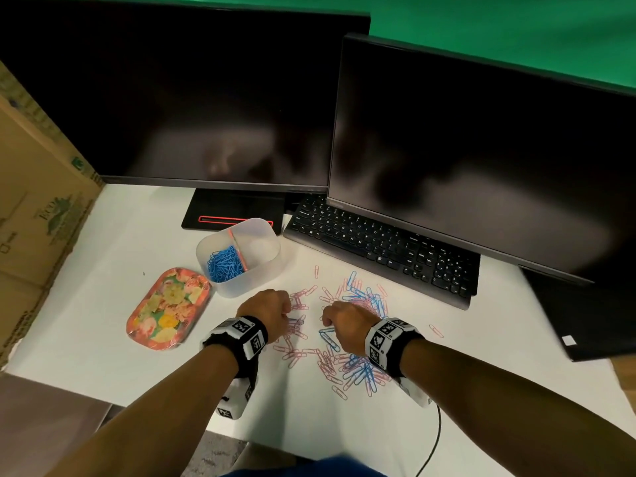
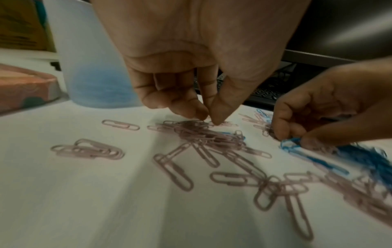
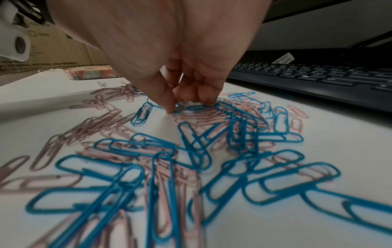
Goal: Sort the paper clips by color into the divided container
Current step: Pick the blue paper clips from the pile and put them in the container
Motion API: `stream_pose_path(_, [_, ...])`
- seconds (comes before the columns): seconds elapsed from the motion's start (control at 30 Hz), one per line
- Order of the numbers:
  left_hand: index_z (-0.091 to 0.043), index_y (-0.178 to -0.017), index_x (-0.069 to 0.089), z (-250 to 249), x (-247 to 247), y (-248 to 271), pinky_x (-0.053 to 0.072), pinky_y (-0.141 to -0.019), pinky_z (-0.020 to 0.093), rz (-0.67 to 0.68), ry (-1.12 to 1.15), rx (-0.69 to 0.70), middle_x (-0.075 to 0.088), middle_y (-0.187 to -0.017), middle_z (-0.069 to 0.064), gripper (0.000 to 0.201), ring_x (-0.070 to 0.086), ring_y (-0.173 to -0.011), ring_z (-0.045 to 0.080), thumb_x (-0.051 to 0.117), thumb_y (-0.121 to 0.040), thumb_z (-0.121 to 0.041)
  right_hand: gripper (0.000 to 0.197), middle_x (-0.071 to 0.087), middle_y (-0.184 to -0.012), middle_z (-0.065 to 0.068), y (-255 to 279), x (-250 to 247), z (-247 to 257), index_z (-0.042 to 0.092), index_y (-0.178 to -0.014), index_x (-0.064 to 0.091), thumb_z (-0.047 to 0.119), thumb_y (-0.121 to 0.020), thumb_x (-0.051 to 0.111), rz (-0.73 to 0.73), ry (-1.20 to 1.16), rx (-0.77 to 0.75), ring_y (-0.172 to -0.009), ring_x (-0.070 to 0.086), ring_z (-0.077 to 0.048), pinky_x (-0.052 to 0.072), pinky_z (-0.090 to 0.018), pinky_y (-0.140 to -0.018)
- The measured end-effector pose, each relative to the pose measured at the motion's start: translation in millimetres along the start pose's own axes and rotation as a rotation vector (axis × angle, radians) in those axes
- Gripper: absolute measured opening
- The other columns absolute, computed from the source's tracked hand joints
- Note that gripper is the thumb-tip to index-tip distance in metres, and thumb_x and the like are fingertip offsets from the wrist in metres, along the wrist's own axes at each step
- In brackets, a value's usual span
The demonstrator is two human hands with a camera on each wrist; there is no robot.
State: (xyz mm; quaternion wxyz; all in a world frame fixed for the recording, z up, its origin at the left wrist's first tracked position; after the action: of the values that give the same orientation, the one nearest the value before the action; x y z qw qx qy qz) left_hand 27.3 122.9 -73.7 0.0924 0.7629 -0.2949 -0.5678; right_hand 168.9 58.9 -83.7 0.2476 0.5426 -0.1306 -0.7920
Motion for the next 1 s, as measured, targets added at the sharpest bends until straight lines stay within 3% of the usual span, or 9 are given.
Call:
stream_pose_path(0.1, [-0.028,-0.1,0.066,-6,6,-2,0.051,-0.085,0.029,0.027,-0.049,0.055,0.063,-0.11,-0.004,0.022,0.06,-0.099,0.019,0.059,-0.083,-0.014,0.031,0.054,-0.115,-0.006,3,-3,-1,0.015,-0.112,0.056,0.002,-0.084,0.049,-0.017,-0.022,0.017,-0.105,0.055,-0.027,0.049,-0.034,-0.089])
stream_pose_path(0.23, [-0.027,-0.09,0.066,-10,11,-2,0.049,-0.081,0.027,0.067,-0.106,0.084,0.062,-0.107,-0.003,0.011,0.06,-0.097,0.019,0.064,-0.081,-0.021,0.016,0.056,-0.105,-0.004,10,-18,-5,0.017,-0.1,0.056,0.017,-0.088,0.046,-0.118,-0.086,0.006,-0.1,0.055,-0.025,0.048,-0.034,-0.087])
stream_pose_path(0.33, [-0.024,-0.089,0.067,-12,11,-1,0.05,-0.081,0.029,0.076,-0.122,0.094,0.062,-0.105,-0.002,0.008,0.06,-0.096,0.02,0.063,-0.082,-0.023,0.01,0.056,-0.1,-0.003,15,-25,-13,0.018,-0.095,0.056,0.019,-0.09,0.047,-0.151,-0.184,0.051,-0.094,0.055,-0.023,0.049,-0.034,-0.085])
stream_pose_path(0.43, [-0.023,-0.086,0.064,-13,9,1,0.05,-0.08,0.029,0.053,-0.096,0.11,0.063,-0.101,-0.001,0.006,0.06,-0.093,0.021,0.064,-0.082,-0.027,0.017,0.058,-0.087,0.003,19,-24,-30,0.023,-0.1,0.057,0.015,-0.089,0.047,-0.15,-0.327,0.157,-0.083,0.06,-0.023,0.054,-0.034,-0.078])
stream_pose_path(0.57, [-0.026,-0.073,0.06,-11,0,2,0.048,-0.072,0.023,-0.012,0.064,0.081,0.065,-0.086,-0.004,0.01,0.06,-0.083,0.017,0.069,-0.078,-0.022,0.037,0.052,-0.072,0.008,21,-20,-31,0.027,-0.12,0.055,0.007,-0.089,0.048,-0.134,-0.485,0.142,-0.071,0.058,-0.016,0.053,-0.03,-0.075])
stream_pose_path(0.67, [-0.026,-0.077,0.062,-17,-4,6,0.047,-0.066,0.018,0.0,0.236,0.085,0.065,-0.077,-0.006,0.017,0.061,-0.075,0.016,0.074,-0.075,-0.014,0.031,0.051,-0.068,0.004,24,-12,-35,0.027,-0.097,0.059,0.001,-0.087,0.046,-0.098,-0.708,0.218,-0.059,0.059,-0.016,0.051,-0.032,-0.059])
stream_pose_path(0.8, [-0.033,-0.089,0.066,-21,0,7,0.049,-0.063,0.016,0.05,0.408,0.078,0.069,-0.074,-0.003,0.025,0.059,-0.064,0.01,0.07,-0.079,-0.011,0.028,0.056,-0.067,-0.007,28,-8,-37,0.014,-0.08,0.054,-0.009,-0.086,0.039,-0.067,-0.928,0.304,-0.047,0.056,-0.017,0.039,-0.022,-0.043])
stream_pose_path(0.9, [-0.023,-0.081,0.067,-25,4,9,0.055,-0.074,0.026,0.083,0.589,0.052,0.07,-0.077,0.004,0.023,0.065,-0.069,0.015,0.064,-0.082,0.0,0.032,0.053,-0.064,-0.01,29,-2,-43,0.01,-0.073,0.053,-0.01,-0.086,0.031,-0.061,-1.009,0.357,-0.046,0.047,-0.019,0.032,-0.021,-0.043])
stream_pose_path(1.0, [-0.011,-0.084,0.063,-33,13,14,0.057,-0.07,0.032,0.156,0.76,0.008,0.071,-0.081,0.014,0.02,0.068,-0.068,0.02,0.056,-0.085,0.008,0.034,0.054,-0.067,-0.005,30,-2,-51,0.014,-0.068,0.058,-0.004,-0.087,0.036,-0.094,-0.883,0.326,-0.061,0.048,-0.019,0.038,-0.028,-0.056])
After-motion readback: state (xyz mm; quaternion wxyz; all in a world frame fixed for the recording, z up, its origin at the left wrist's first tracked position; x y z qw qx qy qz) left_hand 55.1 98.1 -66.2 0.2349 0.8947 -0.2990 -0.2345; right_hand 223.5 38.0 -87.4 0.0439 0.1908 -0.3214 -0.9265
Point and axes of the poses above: each hand's wrist, its own y-axis away from the middle knuckle, its own x-axis out of the palm, z = x × y, the point moved 9 cm from there along -y, towards the middle knuckle
